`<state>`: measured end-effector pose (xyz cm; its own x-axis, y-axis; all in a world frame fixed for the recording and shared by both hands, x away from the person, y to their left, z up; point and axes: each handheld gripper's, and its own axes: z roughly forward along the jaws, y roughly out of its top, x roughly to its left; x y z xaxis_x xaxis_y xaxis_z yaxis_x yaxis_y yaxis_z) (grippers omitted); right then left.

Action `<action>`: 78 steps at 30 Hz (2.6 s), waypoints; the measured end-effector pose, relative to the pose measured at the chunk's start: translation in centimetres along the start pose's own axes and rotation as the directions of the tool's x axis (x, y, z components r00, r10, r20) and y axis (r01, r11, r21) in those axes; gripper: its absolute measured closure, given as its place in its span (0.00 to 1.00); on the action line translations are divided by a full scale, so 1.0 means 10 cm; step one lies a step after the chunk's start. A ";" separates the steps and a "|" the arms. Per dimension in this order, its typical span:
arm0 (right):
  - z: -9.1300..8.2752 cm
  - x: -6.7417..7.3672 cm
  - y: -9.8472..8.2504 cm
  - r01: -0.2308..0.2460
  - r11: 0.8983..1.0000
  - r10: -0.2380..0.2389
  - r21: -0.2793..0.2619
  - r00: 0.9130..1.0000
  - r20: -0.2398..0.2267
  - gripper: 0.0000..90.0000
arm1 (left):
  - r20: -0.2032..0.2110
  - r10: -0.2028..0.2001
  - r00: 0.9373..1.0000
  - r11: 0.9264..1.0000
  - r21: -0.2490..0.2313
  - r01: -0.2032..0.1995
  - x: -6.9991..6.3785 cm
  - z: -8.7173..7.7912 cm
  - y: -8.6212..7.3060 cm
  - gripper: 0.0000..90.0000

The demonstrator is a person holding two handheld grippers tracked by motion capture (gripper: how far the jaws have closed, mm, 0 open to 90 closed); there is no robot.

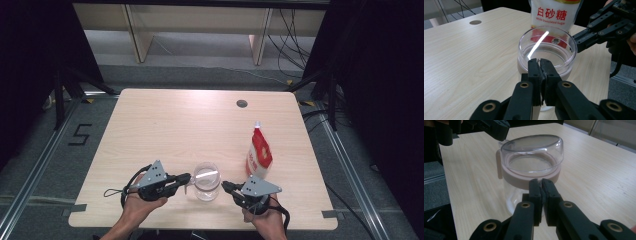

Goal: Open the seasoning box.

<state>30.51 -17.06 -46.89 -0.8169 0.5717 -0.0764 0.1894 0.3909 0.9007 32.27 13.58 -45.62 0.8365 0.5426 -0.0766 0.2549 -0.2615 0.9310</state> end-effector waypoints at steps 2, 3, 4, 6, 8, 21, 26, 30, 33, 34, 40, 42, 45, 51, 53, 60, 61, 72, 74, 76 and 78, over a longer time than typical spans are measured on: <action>0.03 0.00 0.00 0.005 1.000 -0.005 -0.014 1.000 0.005 0.97 | 0.001 -0.001 1.000 1.000 0.001 0.001 0.00 0.00 -0.01 0.96; 0.03 0.00 0.01 0.004 1.000 -0.004 -0.002 1.000 -0.004 0.97 | 0.001 0.004 1.000 1.000 0.000 -0.004 0.01 0.00 -0.01 0.96; 0.04 0.00 0.01 0.005 1.000 -0.005 -0.009 1.000 -0.001 0.97 | 0.003 0.018 1.000 1.000 0.001 -0.018 0.01 0.00 0.00 0.96; 0.04 0.00 0.01 0.004 1.000 -0.004 -0.015 1.000 0.004 0.97 | 0.003 0.012 1.000 1.000 0.001 -0.012 0.01 0.00 0.00 0.96; 0.03 0.00 0.02 -0.004 1.000 0.004 -0.020 1.000 0.008 0.97 | 0.003 0.014 1.000 1.000 0.000 -0.014 0.01 0.00 -0.01 0.96; 0.08 0.01 0.09 0.000 0.999 -0.001 -0.045 1.000 -0.017 0.97 | 0.020 0.000 1.000 1.000 -0.001 0.000 0.01 0.00 -0.01 0.93; 0.08 0.01 0.09 0.003 0.999 -0.003 -0.042 1.000 -0.011 0.97 | 0.010 0.025 1.000 1.000 0.004 -0.025 -0.02 -0.03 0.01 0.84; 0.08 0.02 0.11 -0.001 0.999 0.000 -0.046 1.000 -0.010 0.97 | 0.035 0.011 0.999 1.000 -0.004 -0.011 -0.03 -0.06 0.02 0.68; 0.08 0.03 0.11 -0.005 0.999 0.004 -0.054 1.000 -0.010 0.97 | 0.033 0.016 0.999 1.000 0.014 -0.016 -0.05 -0.10 0.00 0.57; 0.08 0.03 0.12 0.002 0.999 -0.002 -0.053 1.000 -0.010 0.97 | 0.034 0.014 0.999 1.000 0.020 -0.015 -0.05 -0.10 -0.01 0.54; 0.10 0.04 0.14 0.009 0.998 -0.010 -0.056 1.000 -0.020 0.97 | 0.011 0.003 1.000 0.998 0.071 -0.004 -0.03 -0.11 -0.09 0.41; 0.10 0.04 0.15 0.011 0.998 -0.012 -0.063 1.000 -0.019 0.97 | 0.005 -0.039 0.999 0.997 0.073 0.039 -0.05 -0.11 -0.12 0.36; 0.11 0.05 0.16 0.008 0.998 -0.010 -0.069 1.000 -0.017 0.97 | -0.006 -0.053 0.999 0.995 0.082 0.054 -0.02 -0.13 -0.16 0.34; 0.12 0.08 0.19 -0.005 0.997 0.003 -0.082 1.000 -0.016 0.96 | -0.027 -0.076 0.997 0.993 0.087 0.078 0.04 -0.17 -0.24 0.30; 0.14 0.06 0.20 0.013 0.996 -0.016 -0.086 0.999 -0.033 0.96 | -0.027 -0.088 0.996 0.992 0.088 0.090 0.05 -0.18 -0.28 0.30; 0.12 0.09 0.24 0.015 0.997 -0.016 -0.081 1.000 -0.018 0.96 | -0.028 -0.078 0.997 0.990 0.113 0.081 0.05 -0.19 -0.33 0.28; 0.13 0.10 0.25 0.019 0.996 -0.021 -0.085 0.999 -0.026 0.96 | -0.034 -0.073 0.997 0.990 0.120 0.076 0.04 -0.18 -0.33 0.28; 0.15 0.17 0.30 0.025 0.993 -0.028 -0.112 0.999 -0.023 0.95 | -0.034 -0.060 0.998 0.988 0.142 0.065 0.05 -0.15 -0.40 0.28; 0.16 0.18 0.32 0.033 0.993 -0.037 -0.116 0.999 -0.038 0.95 | -0.037 -0.064 0.997 0.986 0.153 0.069 0.04 -0.15 -0.41 0.28; 0.16 0.19 0.33 0.038 0.992 -0.041 -0.121 0.999 -0.022 0.95 | -0.033 -0.073 0.997 0.986 0.150 0.077 0.04 -0.14 -0.42 0.28; 0.17 0.21 0.33 0.034 0.992 -0.037 -0.120 0.999 -0.026 0.95 | -0.036 -0.064 0.997 0.985 0.157 0.069 0.04 -0.15 -0.42 0.28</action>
<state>30.41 -13.33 -44.78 -0.8371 0.5381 -0.0990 0.0948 0.3209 0.9424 30.80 16.07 -49.06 0.8003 0.5869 -0.1231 0.3848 -0.3451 0.8561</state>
